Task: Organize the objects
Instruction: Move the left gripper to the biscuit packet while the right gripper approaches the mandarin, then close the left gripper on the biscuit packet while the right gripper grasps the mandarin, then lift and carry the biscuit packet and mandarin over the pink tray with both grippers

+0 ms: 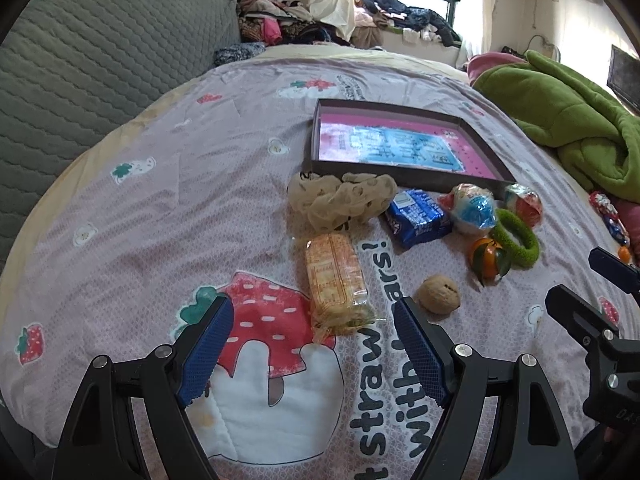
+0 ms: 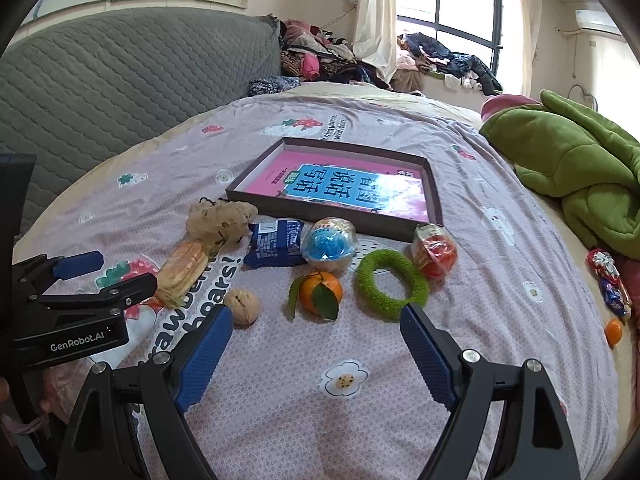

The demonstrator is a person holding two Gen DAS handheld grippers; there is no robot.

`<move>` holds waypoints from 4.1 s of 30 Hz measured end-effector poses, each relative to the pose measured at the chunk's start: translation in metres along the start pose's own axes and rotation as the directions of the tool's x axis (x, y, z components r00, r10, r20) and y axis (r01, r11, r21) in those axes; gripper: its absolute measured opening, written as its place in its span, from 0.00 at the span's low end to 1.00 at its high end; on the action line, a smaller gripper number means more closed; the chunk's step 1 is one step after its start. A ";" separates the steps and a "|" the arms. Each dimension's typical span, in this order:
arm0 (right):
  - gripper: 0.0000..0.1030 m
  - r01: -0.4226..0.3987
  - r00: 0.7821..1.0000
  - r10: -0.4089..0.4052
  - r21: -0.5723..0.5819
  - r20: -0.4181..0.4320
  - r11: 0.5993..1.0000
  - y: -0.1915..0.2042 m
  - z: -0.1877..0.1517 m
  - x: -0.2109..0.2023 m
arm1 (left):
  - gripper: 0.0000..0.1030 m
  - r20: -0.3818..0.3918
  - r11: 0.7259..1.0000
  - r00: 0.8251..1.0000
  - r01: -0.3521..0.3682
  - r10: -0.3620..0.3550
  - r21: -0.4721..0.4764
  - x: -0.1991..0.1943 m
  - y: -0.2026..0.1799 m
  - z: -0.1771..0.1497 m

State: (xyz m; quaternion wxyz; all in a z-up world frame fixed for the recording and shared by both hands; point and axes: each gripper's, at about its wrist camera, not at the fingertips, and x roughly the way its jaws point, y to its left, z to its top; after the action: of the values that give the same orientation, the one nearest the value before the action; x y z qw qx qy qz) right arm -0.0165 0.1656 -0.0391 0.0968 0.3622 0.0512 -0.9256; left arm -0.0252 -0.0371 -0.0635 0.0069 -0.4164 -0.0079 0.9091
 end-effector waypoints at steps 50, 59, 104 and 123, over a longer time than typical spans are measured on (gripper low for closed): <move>0.46 0.079 0.985 -0.063 0.090 -0.163 0.993 -0.002 0.007 0.102 | 0.80 -0.099 1.000 0.995 -0.009 0.007 -0.020 0.082 0.006 0.018; 0.38 0.082 0.985 -0.069 0.079 -0.161 0.993 0.000 0.008 0.112 | 0.81 -0.098 0.999 0.995 -0.002 -0.003 -0.045 0.091 0.006 0.018; 0.38 0.081 0.995 -0.076 0.089 -0.064 0.993 -0.008 0.015 0.049 | 0.39 0.032 0.990 0.990 0.135 -0.136 0.031 0.026 -0.020 0.017; 0.38 0.082 0.994 -0.088 0.086 0.067 0.993 -0.042 0.039 -0.021 | 0.39 0.129 0.991 0.987 0.088 -0.101 0.102 -0.038 -0.052 0.041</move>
State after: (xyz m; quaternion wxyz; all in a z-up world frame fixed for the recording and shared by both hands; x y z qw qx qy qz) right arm -0.0360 0.2030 0.0048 0.0438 0.3302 0.0245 -0.9426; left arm -0.0306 0.0137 -0.0068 0.0694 -0.3529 0.0154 0.9329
